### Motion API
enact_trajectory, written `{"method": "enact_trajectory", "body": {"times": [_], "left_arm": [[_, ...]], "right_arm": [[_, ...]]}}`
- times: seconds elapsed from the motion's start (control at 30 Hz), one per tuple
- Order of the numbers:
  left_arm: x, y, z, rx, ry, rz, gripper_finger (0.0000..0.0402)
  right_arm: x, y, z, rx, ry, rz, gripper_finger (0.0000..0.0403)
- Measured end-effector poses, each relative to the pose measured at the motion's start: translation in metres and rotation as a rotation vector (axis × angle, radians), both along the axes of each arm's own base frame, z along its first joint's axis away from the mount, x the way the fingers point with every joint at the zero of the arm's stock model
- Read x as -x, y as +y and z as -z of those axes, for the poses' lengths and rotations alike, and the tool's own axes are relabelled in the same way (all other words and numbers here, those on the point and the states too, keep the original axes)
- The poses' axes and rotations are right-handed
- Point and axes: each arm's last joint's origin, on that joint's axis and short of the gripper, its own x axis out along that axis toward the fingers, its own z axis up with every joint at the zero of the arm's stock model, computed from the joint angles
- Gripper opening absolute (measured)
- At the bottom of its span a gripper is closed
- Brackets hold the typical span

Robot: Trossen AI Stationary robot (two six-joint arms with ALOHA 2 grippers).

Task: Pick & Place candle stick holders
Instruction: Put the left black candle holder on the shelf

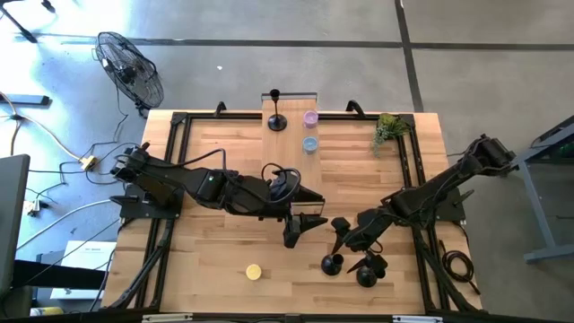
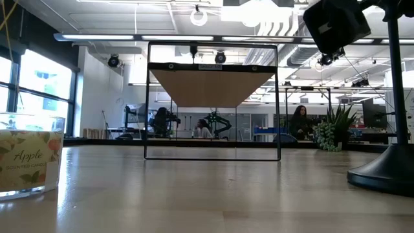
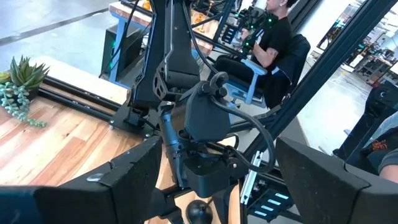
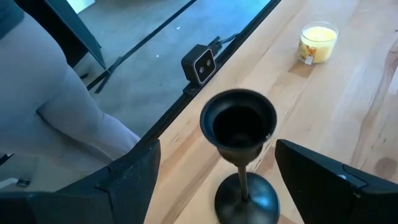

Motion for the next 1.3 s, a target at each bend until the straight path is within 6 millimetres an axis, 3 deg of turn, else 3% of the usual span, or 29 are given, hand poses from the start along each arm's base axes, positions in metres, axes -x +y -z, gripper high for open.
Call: {"method": "enact_trajectory", "body": {"times": [0.6,0.93,1.2,1.3], "left_arm": [[0.000,-0.001,0.000,0.004,0.006,0.024,0.0309],[0.000,-0.001,0.000,0.004,0.005,0.026,0.0309],[0.000,-0.001,0.000,0.004,0.005,0.026,0.0309],[0.000,-0.001,0.000,0.005,0.005,0.028,0.0309]], "right_arm": [[-0.019,0.002,0.001,0.000,0.043,-0.018,0.0294],[-0.019,0.002,0.000,0.006,0.028,-0.026,0.0207],[-0.019,0.002,0.000,0.018,0.011,-0.040,0.0098],[-0.020,0.002,0.000,0.014,0.006,-0.046,0.0093]]}}
